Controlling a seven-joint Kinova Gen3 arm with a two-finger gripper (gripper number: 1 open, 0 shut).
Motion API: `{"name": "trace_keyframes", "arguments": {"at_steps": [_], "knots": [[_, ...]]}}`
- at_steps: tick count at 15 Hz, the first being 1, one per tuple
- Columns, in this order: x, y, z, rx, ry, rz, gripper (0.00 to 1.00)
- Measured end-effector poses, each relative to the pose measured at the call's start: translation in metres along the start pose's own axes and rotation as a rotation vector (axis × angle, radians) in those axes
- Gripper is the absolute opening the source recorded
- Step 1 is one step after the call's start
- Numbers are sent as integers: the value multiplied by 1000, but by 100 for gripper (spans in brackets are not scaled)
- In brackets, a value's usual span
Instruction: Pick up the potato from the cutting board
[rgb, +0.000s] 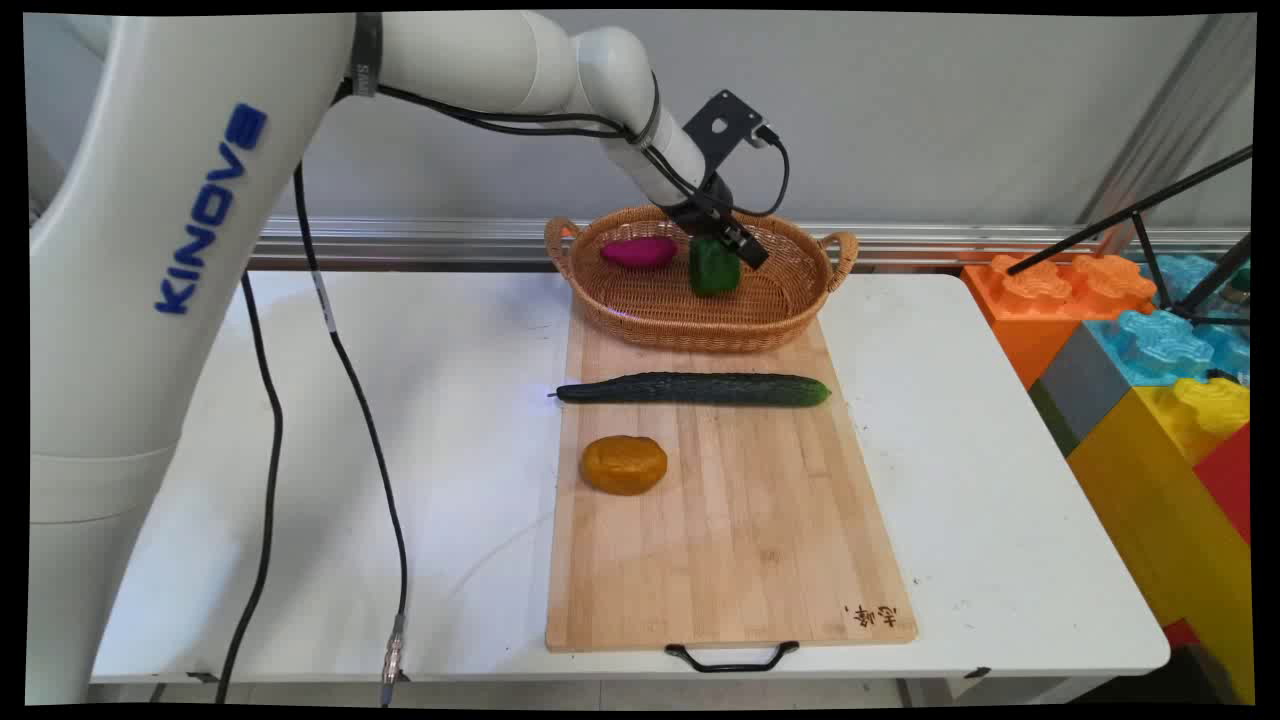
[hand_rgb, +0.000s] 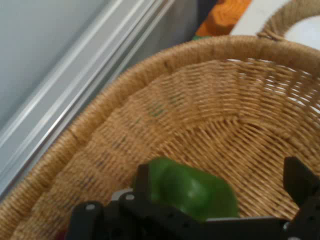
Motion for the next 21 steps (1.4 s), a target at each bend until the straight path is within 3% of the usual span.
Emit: {"name": "trace_keyframes", "arguments": {"at_steps": [5, 11, 17, 21], "knots": [[-3, 22, -17, -42, -19, 23, 100], [-13, 63, -84, -88, -60, 113, 100], [-43, 78, -155, -120, -158, 228, 100], [-74, 81, -184, -179, -232, 305, 100]]}}
